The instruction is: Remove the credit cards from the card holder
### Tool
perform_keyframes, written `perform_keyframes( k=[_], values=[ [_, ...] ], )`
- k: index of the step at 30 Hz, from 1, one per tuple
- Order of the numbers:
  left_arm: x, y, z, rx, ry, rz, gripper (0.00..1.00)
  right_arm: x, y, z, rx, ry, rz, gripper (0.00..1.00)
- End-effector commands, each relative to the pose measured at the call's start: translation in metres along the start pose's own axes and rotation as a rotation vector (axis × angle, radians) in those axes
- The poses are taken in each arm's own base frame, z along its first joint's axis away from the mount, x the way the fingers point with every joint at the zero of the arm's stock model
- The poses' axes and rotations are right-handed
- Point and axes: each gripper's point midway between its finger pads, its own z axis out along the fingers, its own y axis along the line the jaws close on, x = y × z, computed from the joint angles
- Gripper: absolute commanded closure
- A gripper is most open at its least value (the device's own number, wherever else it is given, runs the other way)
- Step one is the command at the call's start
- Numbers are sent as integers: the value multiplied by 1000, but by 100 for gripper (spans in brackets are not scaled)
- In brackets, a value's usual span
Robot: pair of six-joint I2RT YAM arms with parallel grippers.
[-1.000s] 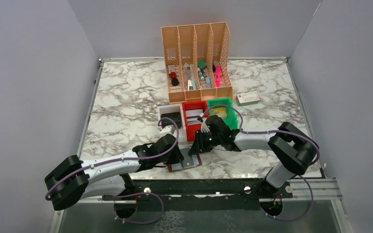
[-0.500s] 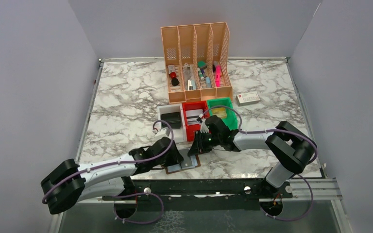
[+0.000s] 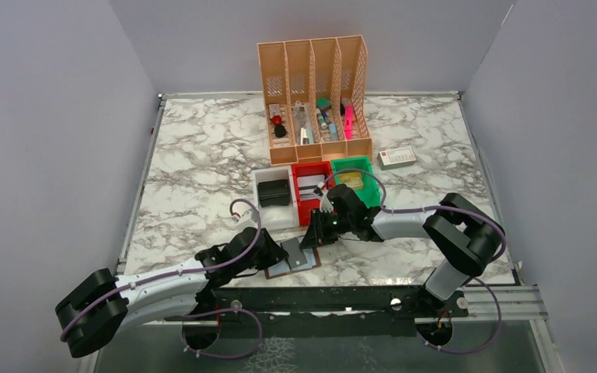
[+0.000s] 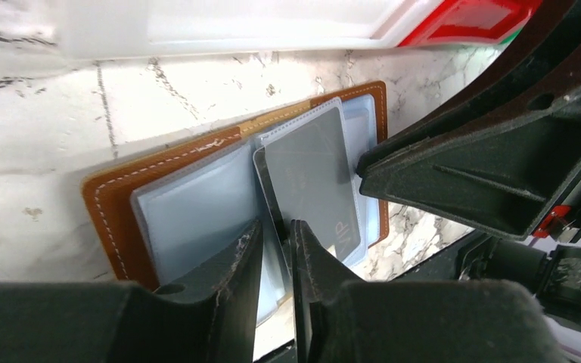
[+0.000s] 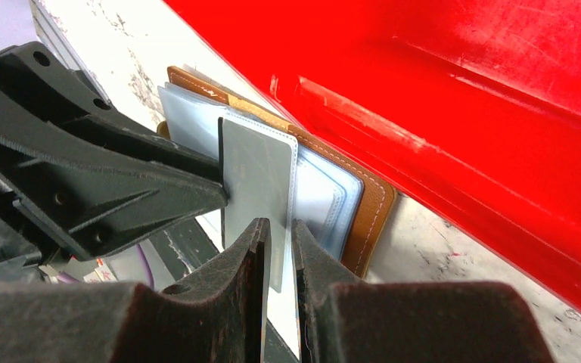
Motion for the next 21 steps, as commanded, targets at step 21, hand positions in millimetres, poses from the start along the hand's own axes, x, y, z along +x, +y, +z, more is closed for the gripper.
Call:
perform_keyframes(
  k=[21],
  values=[
    [-4,1,0,100,3,-125,86,21,-24,9,76,74,24,78]
  ],
)
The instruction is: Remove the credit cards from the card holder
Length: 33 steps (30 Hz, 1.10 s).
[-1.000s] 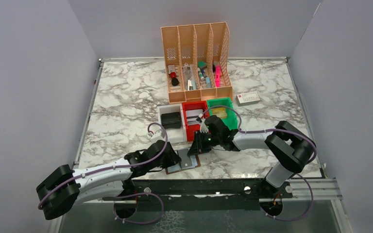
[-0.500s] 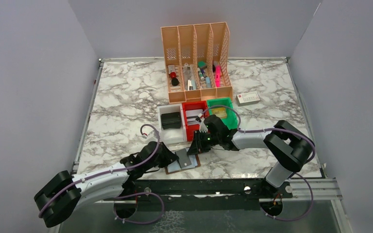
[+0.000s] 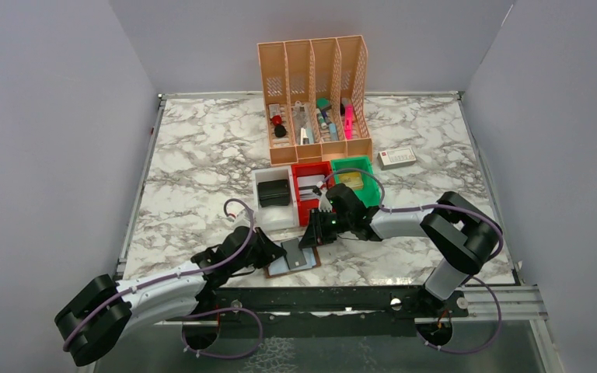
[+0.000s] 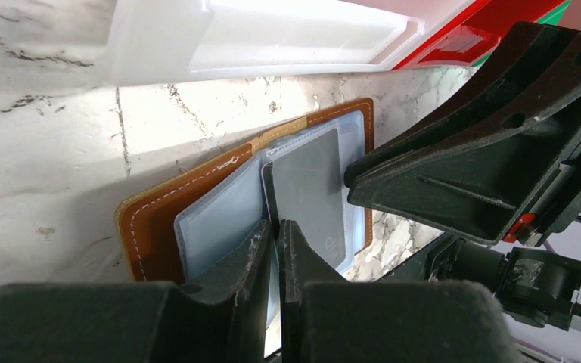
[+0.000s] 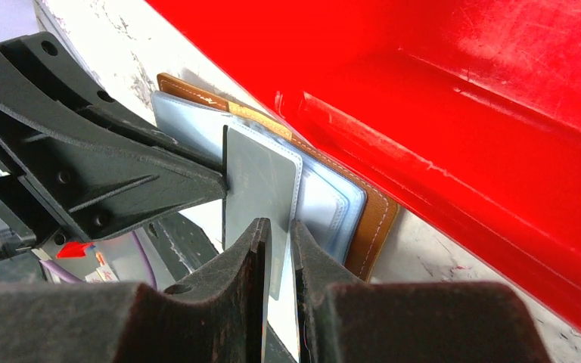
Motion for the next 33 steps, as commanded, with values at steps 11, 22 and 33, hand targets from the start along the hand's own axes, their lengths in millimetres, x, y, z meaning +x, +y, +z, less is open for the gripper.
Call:
perform_keyframes(
  k=[11,22,33],
  values=[
    [3,-6,-6,74,4,-49,99,23,-24,4,80,68,32,78],
    [7,-10,-3,90,29,-30,95,23,-25,4,81,69,29,78],
    [7,-8,-3,80,30,-21,100,24,-25,5,79,71,32,78]
  ],
)
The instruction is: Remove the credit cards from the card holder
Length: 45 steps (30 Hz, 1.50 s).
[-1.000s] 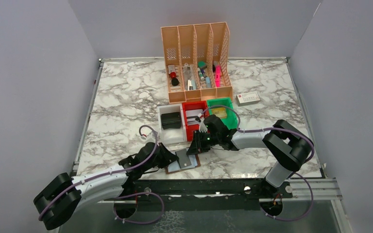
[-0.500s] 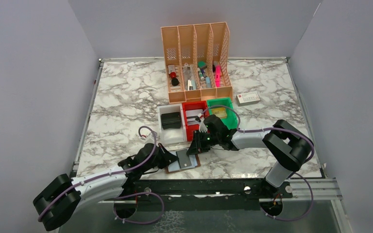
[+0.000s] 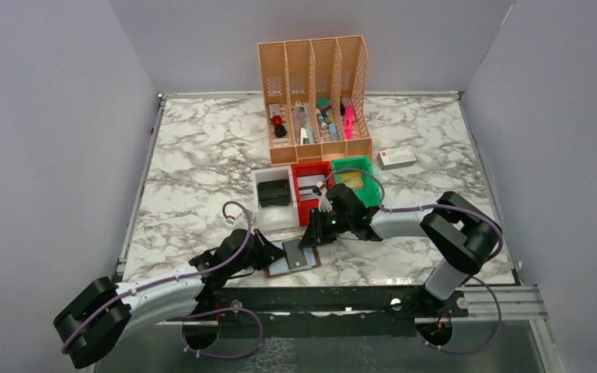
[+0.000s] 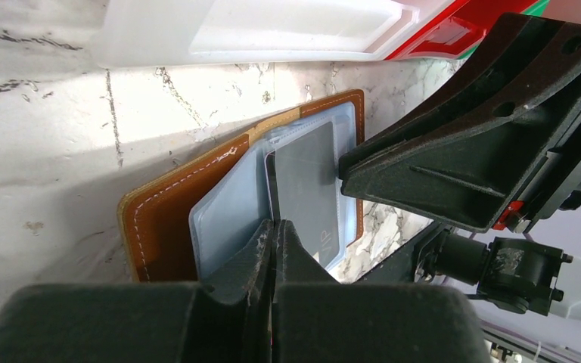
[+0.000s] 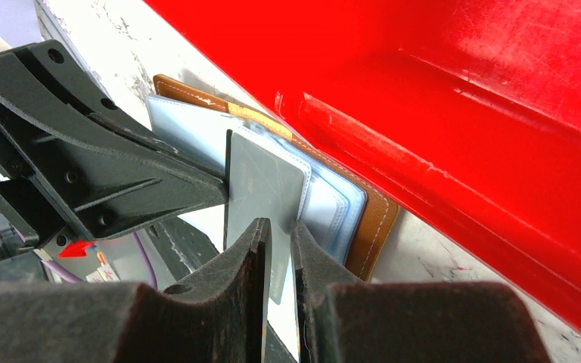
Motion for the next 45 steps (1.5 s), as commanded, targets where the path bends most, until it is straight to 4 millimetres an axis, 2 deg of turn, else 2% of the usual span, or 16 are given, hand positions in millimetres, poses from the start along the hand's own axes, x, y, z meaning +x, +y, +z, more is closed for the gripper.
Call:
perform_keyframes(
  k=[1,12,24,28,35,39,43,45],
  values=[
    [1,-4,0,15,11,13,100,23,-25,4,84,70,30,78],
    [-7,20,-12,-123,-17,64,100,21,-28,3,108,59,27,78],
    [-13,24,-19,-159,-36,84,100,18,-24,0,105,51,17,78],
    [-14,20,-18,-141,-40,83,100,9,-12,-6,79,28,-18,77],
    [-15,15,-16,-127,-41,87,100,-15,27,-24,-5,-30,-139,70],
    [-15,14,-15,-123,-40,91,100,-10,39,-21,-44,-8,-167,68],
    [-15,12,-15,-119,-34,93,100,2,42,-8,-56,41,-183,67],
    [-15,10,-15,-113,-35,93,100,8,38,-1,-36,62,-177,66]
  ],
)
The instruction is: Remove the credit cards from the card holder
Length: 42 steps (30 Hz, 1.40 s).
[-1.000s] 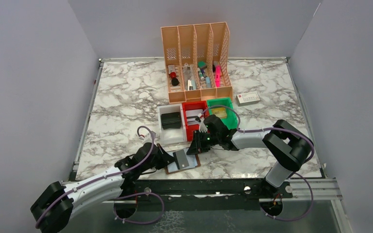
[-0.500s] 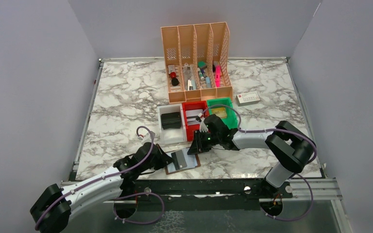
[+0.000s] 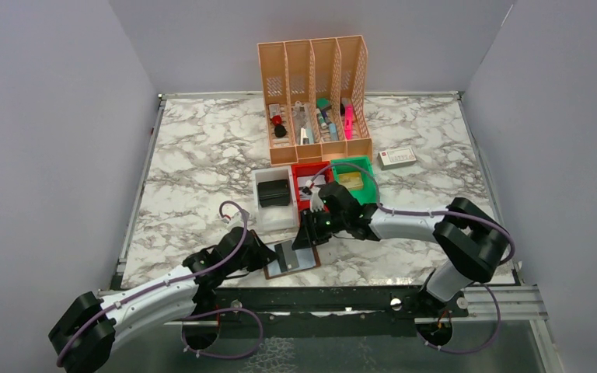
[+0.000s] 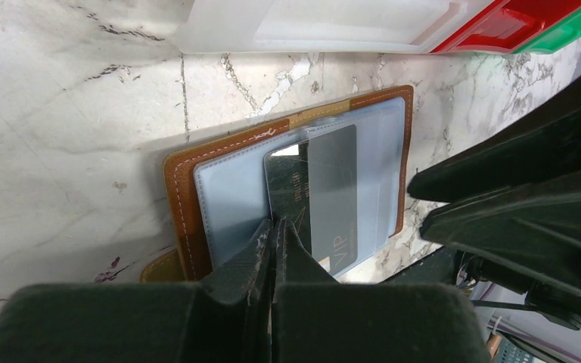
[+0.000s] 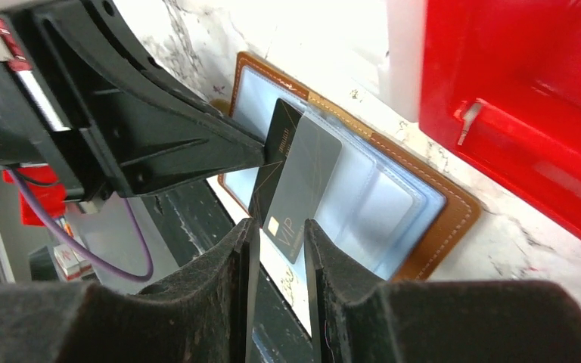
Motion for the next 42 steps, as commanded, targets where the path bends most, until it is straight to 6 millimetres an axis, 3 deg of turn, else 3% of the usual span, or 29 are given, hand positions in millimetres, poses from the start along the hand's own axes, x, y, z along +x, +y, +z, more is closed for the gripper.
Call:
perform_keyframes(
  k=[1,8,12,19,32,42],
  values=[
    [-8,-8,-1,17,-26,15,100,13,-4,15,16,64,-10,66],
    [-10,-15,-3,40,-32,14,98,35,-33,24,109,123,51,65],
    [-8,-17,-3,58,-20,3,84,44,-43,22,140,120,90,65],
    [7,-1,0,56,17,-79,60,56,-55,22,179,132,133,70],
    [20,3,2,149,37,-194,56,61,-55,27,155,138,160,74],
    [21,-2,4,126,69,-138,62,61,-55,28,156,139,165,74]
  ],
)
